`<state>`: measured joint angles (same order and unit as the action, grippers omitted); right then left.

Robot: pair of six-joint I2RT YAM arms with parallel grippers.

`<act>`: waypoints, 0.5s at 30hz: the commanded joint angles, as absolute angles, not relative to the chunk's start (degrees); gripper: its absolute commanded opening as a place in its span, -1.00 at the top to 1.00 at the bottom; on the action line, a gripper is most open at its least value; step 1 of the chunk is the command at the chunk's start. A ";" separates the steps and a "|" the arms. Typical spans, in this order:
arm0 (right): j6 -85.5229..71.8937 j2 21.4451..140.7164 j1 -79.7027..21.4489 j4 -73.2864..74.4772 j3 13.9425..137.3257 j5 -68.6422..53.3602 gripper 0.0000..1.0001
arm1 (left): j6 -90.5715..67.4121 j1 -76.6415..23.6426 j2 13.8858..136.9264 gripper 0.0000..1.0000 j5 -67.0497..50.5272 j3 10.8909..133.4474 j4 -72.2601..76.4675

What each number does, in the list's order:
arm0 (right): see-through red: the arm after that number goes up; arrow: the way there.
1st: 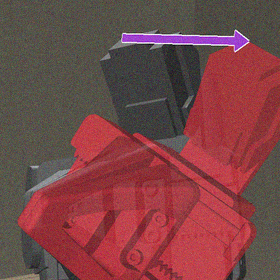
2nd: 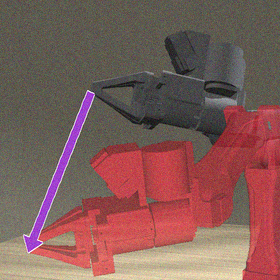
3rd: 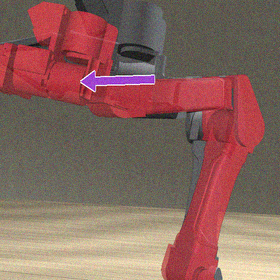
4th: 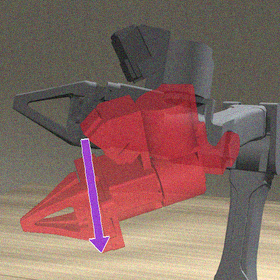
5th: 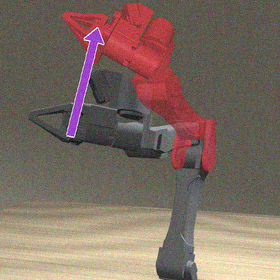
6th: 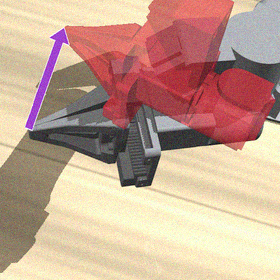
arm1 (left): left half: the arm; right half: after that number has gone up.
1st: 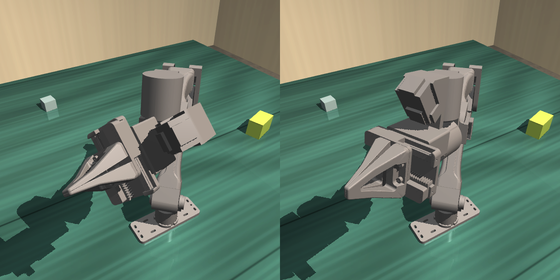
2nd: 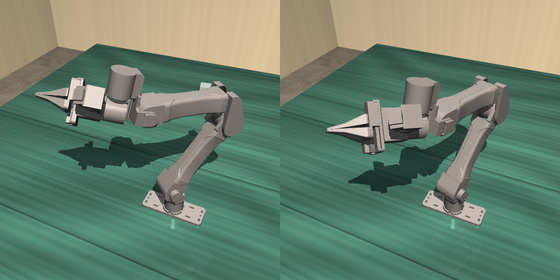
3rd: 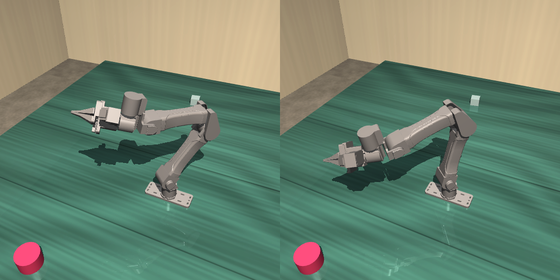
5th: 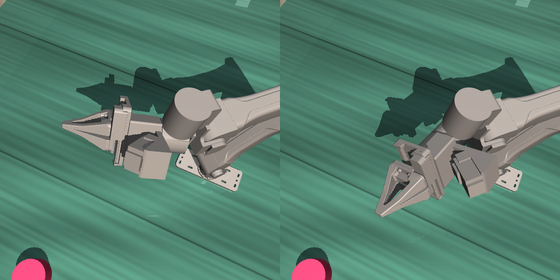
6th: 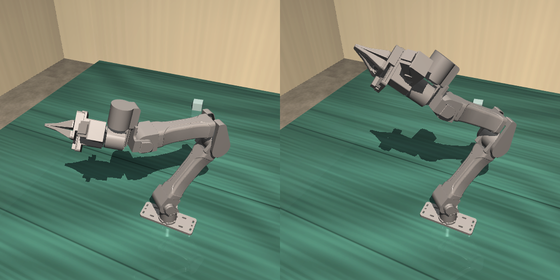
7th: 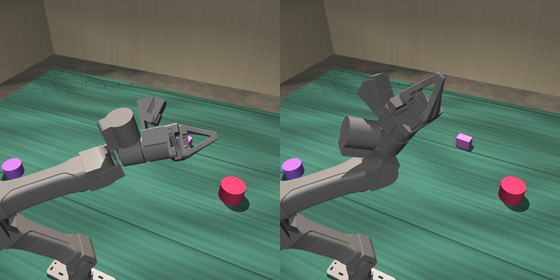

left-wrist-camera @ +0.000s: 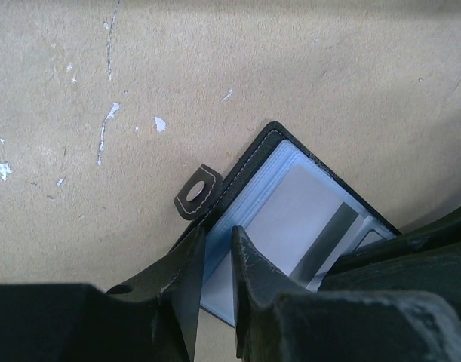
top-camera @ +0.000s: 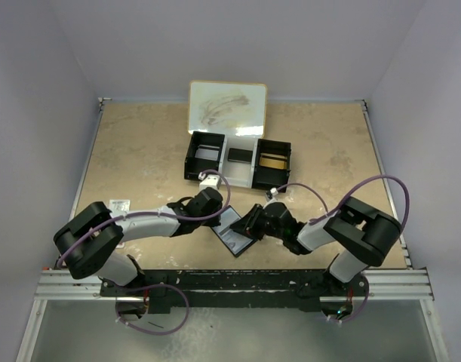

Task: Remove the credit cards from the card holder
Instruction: Remove the credit card from the card holder.

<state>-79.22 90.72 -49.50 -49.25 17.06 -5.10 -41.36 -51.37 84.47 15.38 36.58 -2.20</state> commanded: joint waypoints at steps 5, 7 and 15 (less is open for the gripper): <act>-79.80 94.61 -49.79 -52.39 17.59 -4.69 0.60 | -42.57 -51.06 84.60 0.66 14.24 34.38 -3.70; -79.87 94.21 -49.83 -53.07 17.12 -4.54 0.68 | -42.95 -51.06 84.25 0.66 14.68 34.19 -3.77; -80.12 92.27 -49.83 -55.40 14.65 -4.65 1.00 | -43.92 -51.06 84.15 0.68 16.31 33.67 -4.15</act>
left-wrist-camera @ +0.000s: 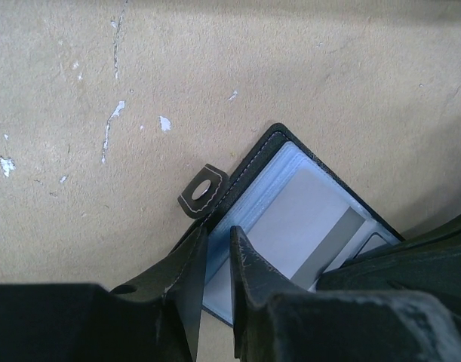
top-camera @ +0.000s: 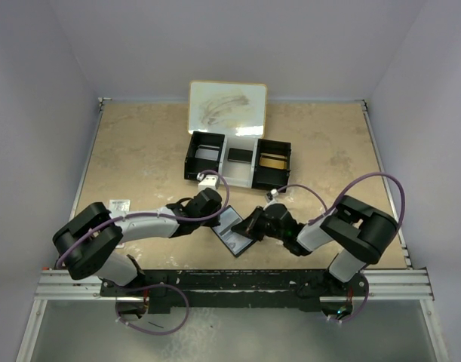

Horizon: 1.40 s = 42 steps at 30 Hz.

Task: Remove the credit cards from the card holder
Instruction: Remove the credit card from the card holder.

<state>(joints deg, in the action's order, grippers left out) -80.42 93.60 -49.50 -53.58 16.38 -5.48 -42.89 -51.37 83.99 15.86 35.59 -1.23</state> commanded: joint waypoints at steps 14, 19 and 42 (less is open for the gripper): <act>-81.38 84.78 -49.83 -50.38 10.51 -4.57 1.00 | -44.72 -51.06 84.00 0.70 16.96 33.13 -4.04; -82.27 85.19 -49.83 -50.60 9.43 -5.52 0.99 | -44.80 -51.07 82.15 0.66 16.59 33.53 -4.20; -82.62 86.72 -49.75 -50.44 10.59 -4.83 0.94 | -43.74 -55.42 80.59 0.24 9.16 36.25 -1.49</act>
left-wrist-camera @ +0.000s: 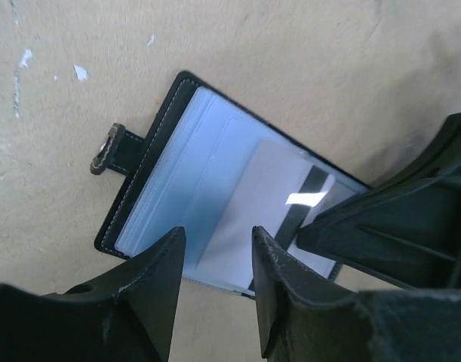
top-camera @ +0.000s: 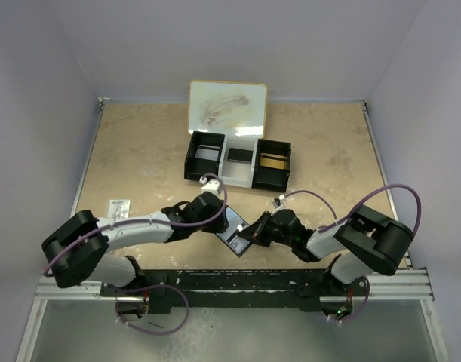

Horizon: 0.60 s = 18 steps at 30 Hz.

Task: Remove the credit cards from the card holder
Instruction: Remove the credit card from the card holder.

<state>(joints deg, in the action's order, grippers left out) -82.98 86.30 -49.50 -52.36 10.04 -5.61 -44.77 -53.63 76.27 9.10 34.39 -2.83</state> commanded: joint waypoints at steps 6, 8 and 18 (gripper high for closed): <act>-81.65 84.76 -49.75 -49.05 10.42 -4.28 0.89 | -44.14 -58.44 86.26 0.40 18.26 39.56 -8.28; -81.31 83.86 -49.75 -48.52 10.58 -4.07 0.85 | -44.37 -58.86 86.86 0.45 20.79 39.97 -10.99; -82.28 85.24 -49.75 -50.93 11.44 -3.43 0.62 | -44.94 -59.11 83.93 0.59 23.41 39.01 -12.93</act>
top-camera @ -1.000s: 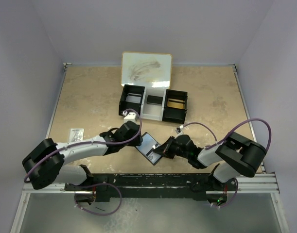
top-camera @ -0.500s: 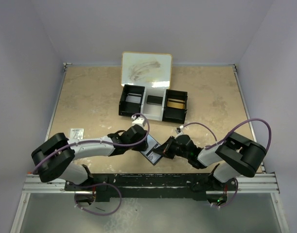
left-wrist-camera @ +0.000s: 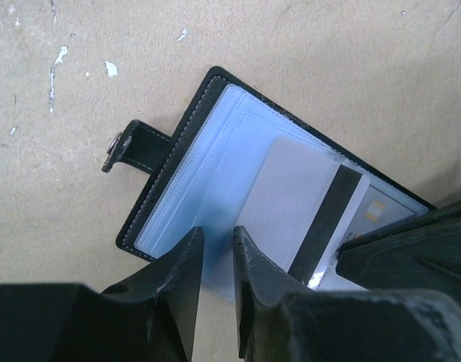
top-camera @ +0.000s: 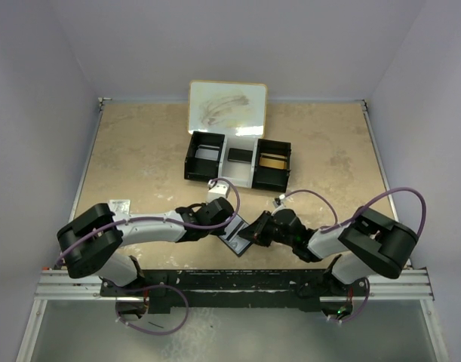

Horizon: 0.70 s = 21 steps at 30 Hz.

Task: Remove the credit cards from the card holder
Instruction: Remove the credit card from the card holder.

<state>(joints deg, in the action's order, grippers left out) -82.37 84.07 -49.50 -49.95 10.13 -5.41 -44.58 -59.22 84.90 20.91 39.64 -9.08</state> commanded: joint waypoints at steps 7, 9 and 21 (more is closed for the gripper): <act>-82.93 88.68 -49.72 -53.85 12.70 -3.56 0.51 | -44.97 -59.23 84.61 0.62 22.41 38.81 -11.89; -83.29 90.20 -49.74 -55.46 12.77 -3.77 0.51 | -45.05 -59.24 84.77 0.63 22.33 38.66 -11.79; -83.50 91.33 -49.74 -58.16 11.32 -4.29 0.92 | -46.02 -59.24 84.81 0.66 23.73 38.35 -12.17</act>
